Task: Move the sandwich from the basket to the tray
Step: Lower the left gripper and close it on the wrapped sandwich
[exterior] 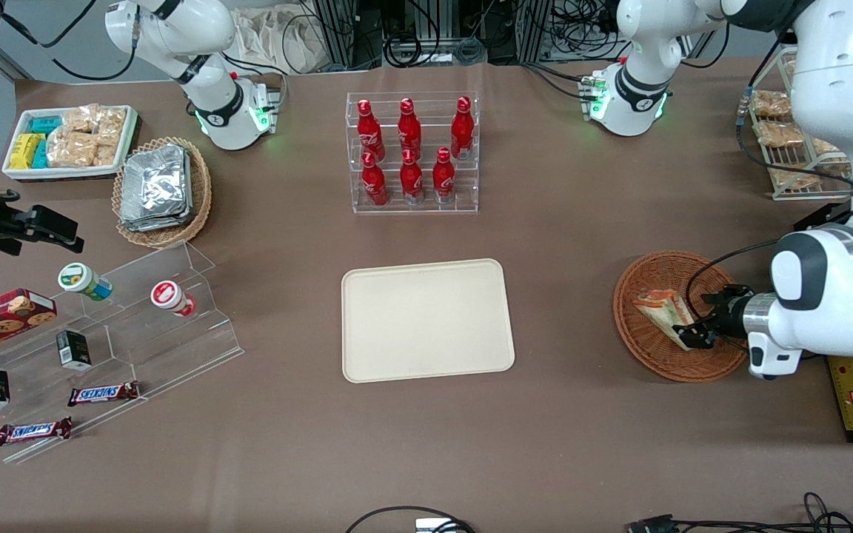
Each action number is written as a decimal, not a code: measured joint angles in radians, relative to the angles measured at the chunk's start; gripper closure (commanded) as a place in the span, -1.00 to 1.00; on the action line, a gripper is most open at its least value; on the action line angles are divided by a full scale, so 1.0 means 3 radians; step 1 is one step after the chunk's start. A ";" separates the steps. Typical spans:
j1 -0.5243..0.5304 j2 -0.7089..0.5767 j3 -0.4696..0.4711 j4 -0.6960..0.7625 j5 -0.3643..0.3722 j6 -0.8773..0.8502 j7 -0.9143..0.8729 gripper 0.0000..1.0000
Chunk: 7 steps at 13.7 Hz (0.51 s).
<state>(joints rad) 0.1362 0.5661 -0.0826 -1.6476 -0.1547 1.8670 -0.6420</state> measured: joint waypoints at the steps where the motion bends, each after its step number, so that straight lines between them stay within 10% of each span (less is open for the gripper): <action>1: 0.0000 0.0030 0.0000 0.0000 -0.0002 0.0019 -0.0001 -0.94; 7: -0.0007 0.0201 -0.0014 0.0000 -0.0060 0.0111 -0.0004 -0.98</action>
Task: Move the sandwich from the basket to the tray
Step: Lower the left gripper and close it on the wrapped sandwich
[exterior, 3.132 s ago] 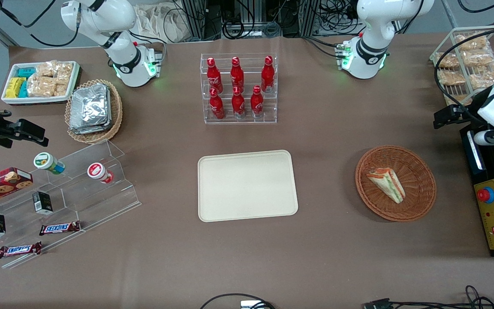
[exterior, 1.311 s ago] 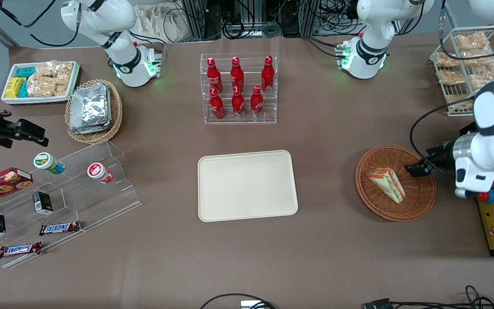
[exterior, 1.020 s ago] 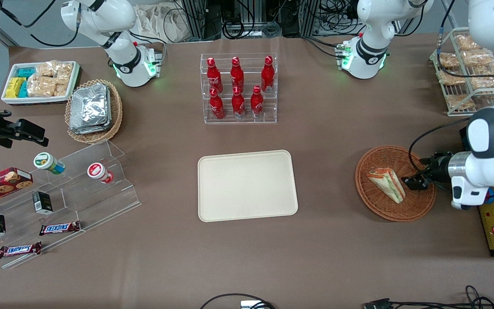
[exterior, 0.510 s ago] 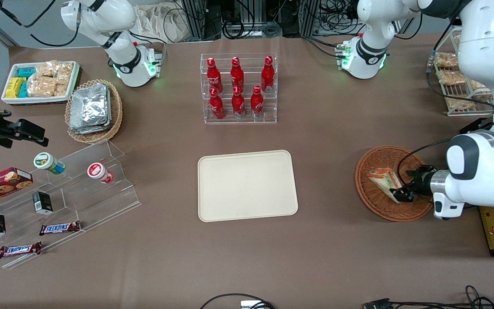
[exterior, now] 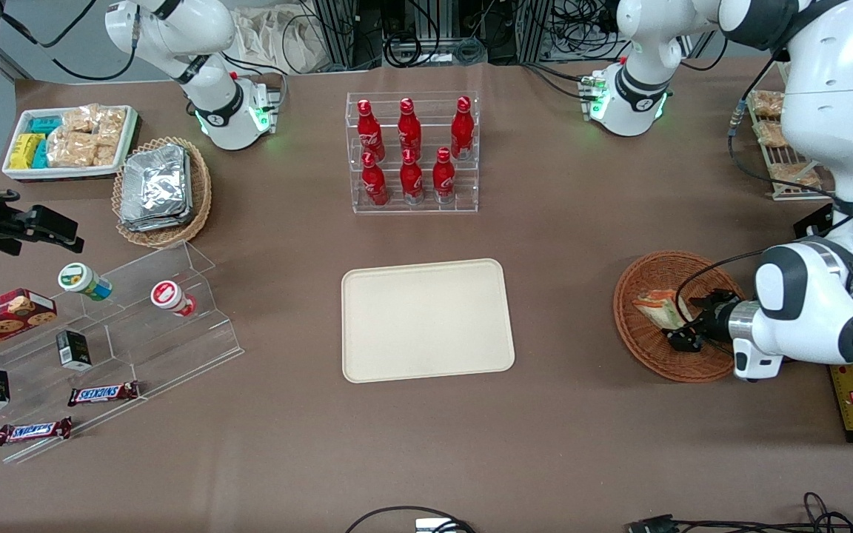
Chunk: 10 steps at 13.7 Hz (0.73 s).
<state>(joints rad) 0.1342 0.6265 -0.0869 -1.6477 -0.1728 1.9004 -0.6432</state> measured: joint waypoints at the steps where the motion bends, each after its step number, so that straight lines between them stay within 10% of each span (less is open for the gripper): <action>1: -0.0005 0.0026 -0.0004 -0.0001 -0.0004 0.0021 0.0000 -0.98; 5: -0.0014 0.0103 -0.0014 -0.0013 -0.0007 0.0072 -0.0001 -0.90; 10: -0.0016 0.0108 -0.0020 -0.0062 -0.0007 0.0094 -0.0003 0.17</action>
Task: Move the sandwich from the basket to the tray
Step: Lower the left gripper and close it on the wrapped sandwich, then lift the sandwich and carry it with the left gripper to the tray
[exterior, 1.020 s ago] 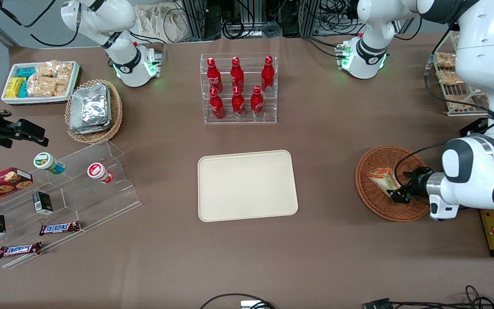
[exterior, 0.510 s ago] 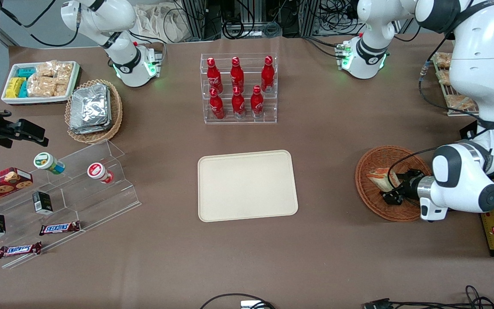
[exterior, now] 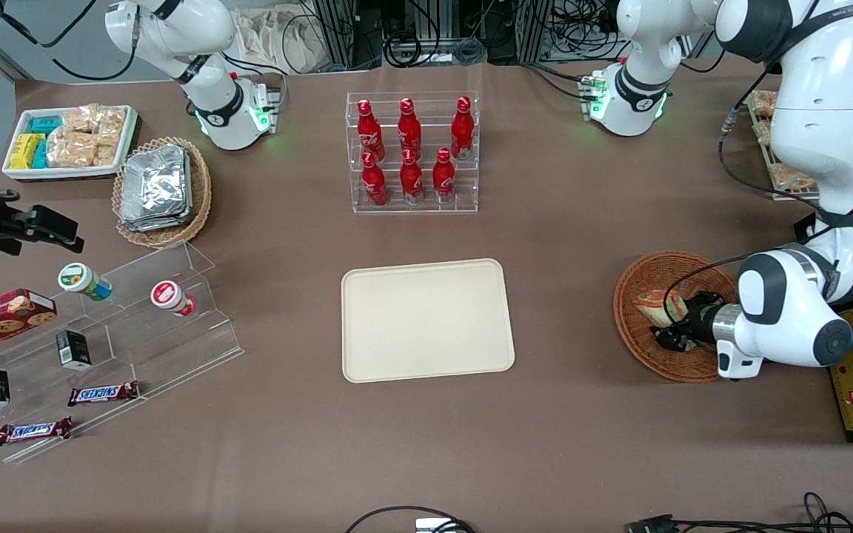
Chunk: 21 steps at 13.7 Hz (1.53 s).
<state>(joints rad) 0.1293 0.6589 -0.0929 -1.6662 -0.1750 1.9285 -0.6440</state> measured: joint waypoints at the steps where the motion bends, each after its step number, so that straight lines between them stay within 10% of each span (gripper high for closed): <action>1: -0.0001 -0.0002 -0.0004 0.0000 0.0000 0.0000 0.0000 0.23; 12: -0.0191 -0.0677 -0.0046 0.0019 0.0040 -0.0489 0.0481 0.42; 21: -0.1316 -0.0835 -0.0075 0.0183 0.0235 -0.0526 0.0643 0.46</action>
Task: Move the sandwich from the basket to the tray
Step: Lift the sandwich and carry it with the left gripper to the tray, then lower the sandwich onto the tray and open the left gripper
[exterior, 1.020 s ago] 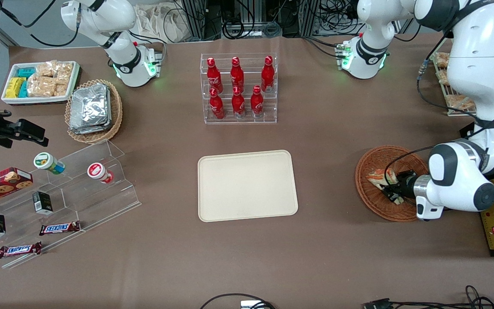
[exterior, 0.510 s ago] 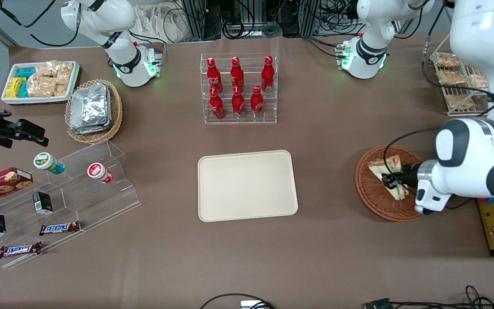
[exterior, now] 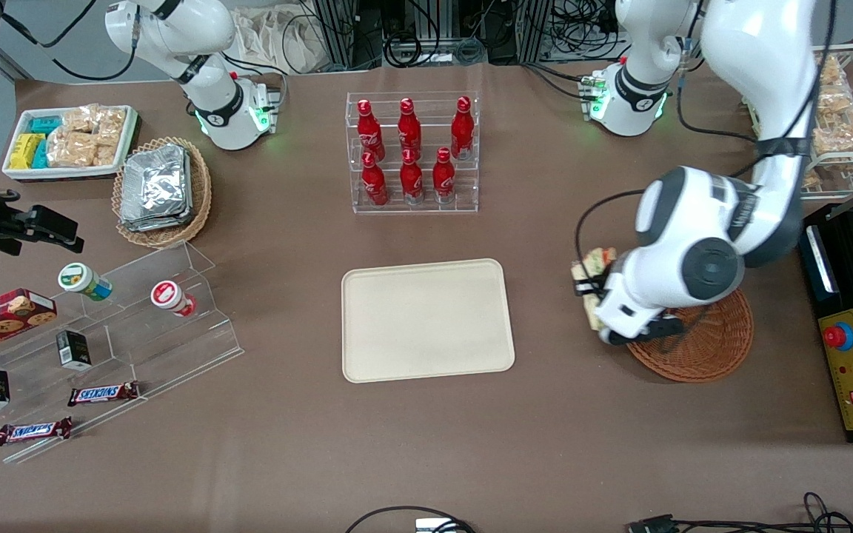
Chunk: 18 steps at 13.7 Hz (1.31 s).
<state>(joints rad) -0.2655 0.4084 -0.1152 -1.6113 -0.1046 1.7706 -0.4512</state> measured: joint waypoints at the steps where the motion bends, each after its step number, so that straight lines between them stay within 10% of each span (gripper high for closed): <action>1: -0.0093 0.0063 -0.0004 0.0057 -0.0032 0.0000 -0.0001 0.43; 5: -0.0342 0.0483 -0.0033 0.0335 -0.0440 0.0036 -0.0146 0.39; 16: -0.0637 0.1383 -0.0043 0.0677 -0.0476 0.0661 -0.0223 0.39; 17: -0.0640 0.1418 -0.0043 0.0682 -0.0476 0.0669 -0.0222 0.17; 18: -0.0639 0.1431 -0.0043 0.0690 -0.0476 0.0669 -0.0222 -0.99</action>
<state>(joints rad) -0.4571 0.8377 -0.1280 -1.4042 -0.2475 1.9714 -0.5177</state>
